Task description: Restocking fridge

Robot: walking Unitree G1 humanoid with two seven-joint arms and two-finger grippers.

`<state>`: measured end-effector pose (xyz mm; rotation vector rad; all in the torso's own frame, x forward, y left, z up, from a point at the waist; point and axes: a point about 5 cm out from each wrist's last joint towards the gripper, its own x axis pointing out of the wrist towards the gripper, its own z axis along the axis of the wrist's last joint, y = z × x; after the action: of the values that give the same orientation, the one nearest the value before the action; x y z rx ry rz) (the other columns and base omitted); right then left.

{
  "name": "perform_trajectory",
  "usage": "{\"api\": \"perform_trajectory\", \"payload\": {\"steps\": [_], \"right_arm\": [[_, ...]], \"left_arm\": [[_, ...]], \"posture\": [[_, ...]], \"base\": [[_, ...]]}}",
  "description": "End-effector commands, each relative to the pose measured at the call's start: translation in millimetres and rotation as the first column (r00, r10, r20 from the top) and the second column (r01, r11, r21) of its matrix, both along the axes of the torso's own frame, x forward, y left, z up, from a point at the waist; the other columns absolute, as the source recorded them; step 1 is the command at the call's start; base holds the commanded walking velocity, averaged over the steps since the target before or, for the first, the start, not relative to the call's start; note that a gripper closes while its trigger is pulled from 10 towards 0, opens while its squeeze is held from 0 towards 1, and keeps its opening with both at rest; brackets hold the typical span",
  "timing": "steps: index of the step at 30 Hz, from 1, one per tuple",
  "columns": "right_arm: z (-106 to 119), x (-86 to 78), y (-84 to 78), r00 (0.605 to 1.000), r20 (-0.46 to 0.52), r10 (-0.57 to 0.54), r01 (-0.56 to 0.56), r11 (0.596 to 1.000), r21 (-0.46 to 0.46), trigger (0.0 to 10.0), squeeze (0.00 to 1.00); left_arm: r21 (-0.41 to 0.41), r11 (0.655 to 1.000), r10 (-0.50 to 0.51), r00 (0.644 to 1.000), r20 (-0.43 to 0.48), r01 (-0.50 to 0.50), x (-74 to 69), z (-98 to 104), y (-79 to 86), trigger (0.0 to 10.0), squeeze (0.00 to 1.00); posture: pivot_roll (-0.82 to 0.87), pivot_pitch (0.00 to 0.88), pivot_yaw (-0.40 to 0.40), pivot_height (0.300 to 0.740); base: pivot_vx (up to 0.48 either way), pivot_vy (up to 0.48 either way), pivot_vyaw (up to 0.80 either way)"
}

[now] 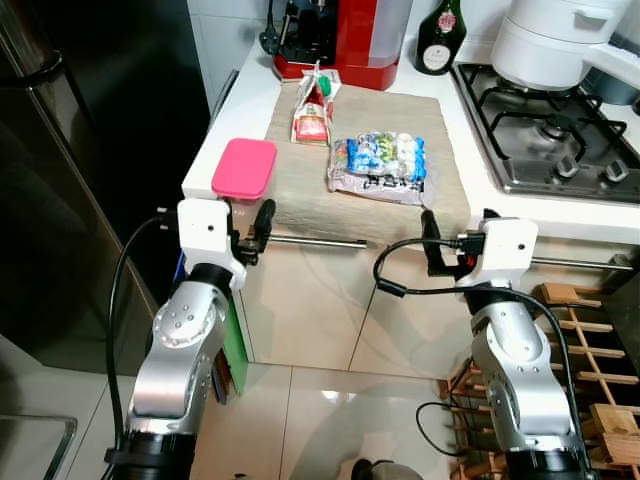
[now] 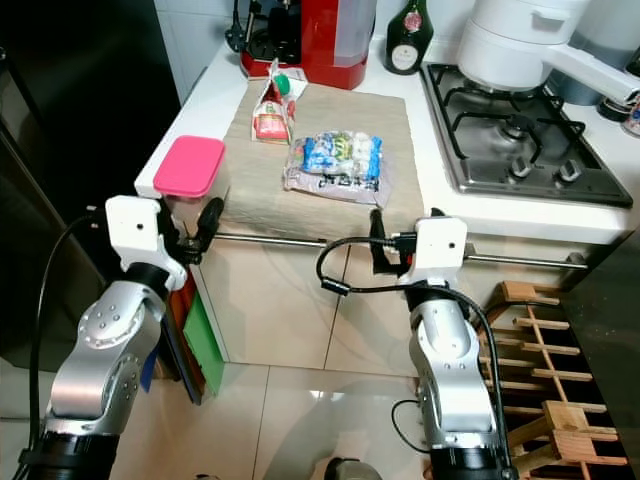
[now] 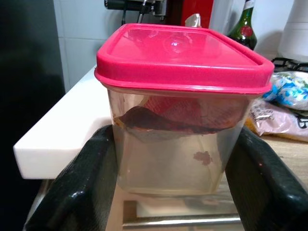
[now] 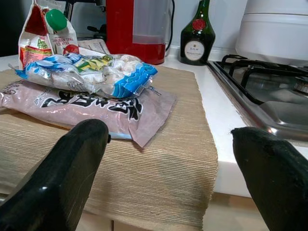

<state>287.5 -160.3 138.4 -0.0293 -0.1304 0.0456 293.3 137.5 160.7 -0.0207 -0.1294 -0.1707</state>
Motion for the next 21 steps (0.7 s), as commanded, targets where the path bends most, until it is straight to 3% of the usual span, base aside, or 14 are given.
{"api": "perform_trajectory", "payload": {"steps": [1, 21], "right_arm": [[0.0, 1.8, -5.5, 1.0, 0.0, -0.022, 0.022, 1.0, 0.011, 10.0, 0.0], [-3.1, 4.4, -1.4, 1.0, 0.004, -0.025, 0.025, 1.0, 0.017, 10.0, 0.0]], "left_arm": [[0.002, 1.0, 0.006, 1.0, -0.014, -0.006, 2.0, -2.2, -0.1, 10.0, 0.0], [0.008, 0.999, -0.032, 0.999, 0.003, 0.032, 8.1, 1.3, -4.4, 10.0, 0.0]], "posture": [[-0.09, 0.021, -0.016, 0.74], [-0.08, 0.009, -0.003, 0.74]], "base": [[-0.285, 0.0, 0.0], [-0.287, 0.0, 0.0]]}}
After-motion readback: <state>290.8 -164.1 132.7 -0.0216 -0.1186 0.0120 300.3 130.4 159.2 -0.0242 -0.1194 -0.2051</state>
